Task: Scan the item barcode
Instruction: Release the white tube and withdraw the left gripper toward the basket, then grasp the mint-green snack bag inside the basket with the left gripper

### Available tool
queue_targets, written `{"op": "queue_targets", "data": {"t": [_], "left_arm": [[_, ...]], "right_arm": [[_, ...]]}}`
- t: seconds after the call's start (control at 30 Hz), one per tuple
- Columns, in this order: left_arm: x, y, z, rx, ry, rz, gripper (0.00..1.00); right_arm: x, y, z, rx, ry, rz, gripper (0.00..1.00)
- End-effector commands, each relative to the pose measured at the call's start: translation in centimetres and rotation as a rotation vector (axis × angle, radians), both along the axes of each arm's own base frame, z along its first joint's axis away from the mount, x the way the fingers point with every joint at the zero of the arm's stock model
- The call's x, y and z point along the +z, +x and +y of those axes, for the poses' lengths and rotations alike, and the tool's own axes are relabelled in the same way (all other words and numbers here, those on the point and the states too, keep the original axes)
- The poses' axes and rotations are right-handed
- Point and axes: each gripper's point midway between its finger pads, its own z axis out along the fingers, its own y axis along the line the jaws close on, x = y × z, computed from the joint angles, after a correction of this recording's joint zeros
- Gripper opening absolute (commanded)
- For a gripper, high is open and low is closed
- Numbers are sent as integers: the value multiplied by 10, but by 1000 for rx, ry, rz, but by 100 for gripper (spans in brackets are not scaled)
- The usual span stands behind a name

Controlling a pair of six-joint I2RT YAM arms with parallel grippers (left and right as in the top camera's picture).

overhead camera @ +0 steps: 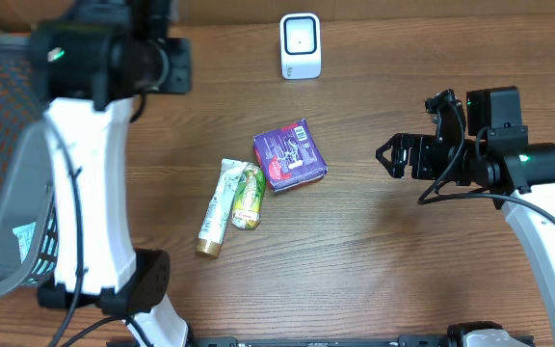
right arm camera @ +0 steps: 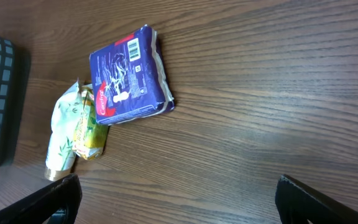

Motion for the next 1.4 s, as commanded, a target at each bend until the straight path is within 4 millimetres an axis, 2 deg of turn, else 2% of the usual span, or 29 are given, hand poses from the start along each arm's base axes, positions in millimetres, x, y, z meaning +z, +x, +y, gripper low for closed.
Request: {"op": "queue_targets", "data": {"t": [0.0,0.07,0.13,0.2,0.37,0.5,0.63,0.77,0.9,1.07,1.2,1.3,1.37], "left_arm": [[33,-13,49,195,52,-105,39],[41,-22,73,276,40,-129,39],[49,-37,109,402,12,-155,41],[53,-48,136,489,-11,-169,41],[50,-78,201,681,-111,-179,42],[27,-108,252,863,-113,-108,37],[-17,-126,284,1007,-177,8,38],[-72,-133,293,999,-194,179,37],[-122,-132,296,914,-186,298,34],[-172,-139,298,865,-189,392,34],[-204,-144,301,795,-170,438,35],[-225,-149,307,753,-159,448,41],[-238,-153,311,735,-147,453,53]], "right_arm": [[5,2,1,2,-3,-18,100],[5,2,1,1,-4,-18,100],[5,2,1,1,-4,-18,100],[5,2,1,2,-3,-18,100],[5,2,1,2,-3,-18,100],[5,2,1,1,-4,-18,100],[5,2,1,1,-4,-18,100],[5,2,1,2,-3,-18,100],[5,2,1,2,-3,-18,100],[5,2,1,2,-3,-18,100],[5,2,1,1,-4,-18,100],[5,2,1,1,-4,-18,100],[5,2,1,2,-3,-18,100]]}}
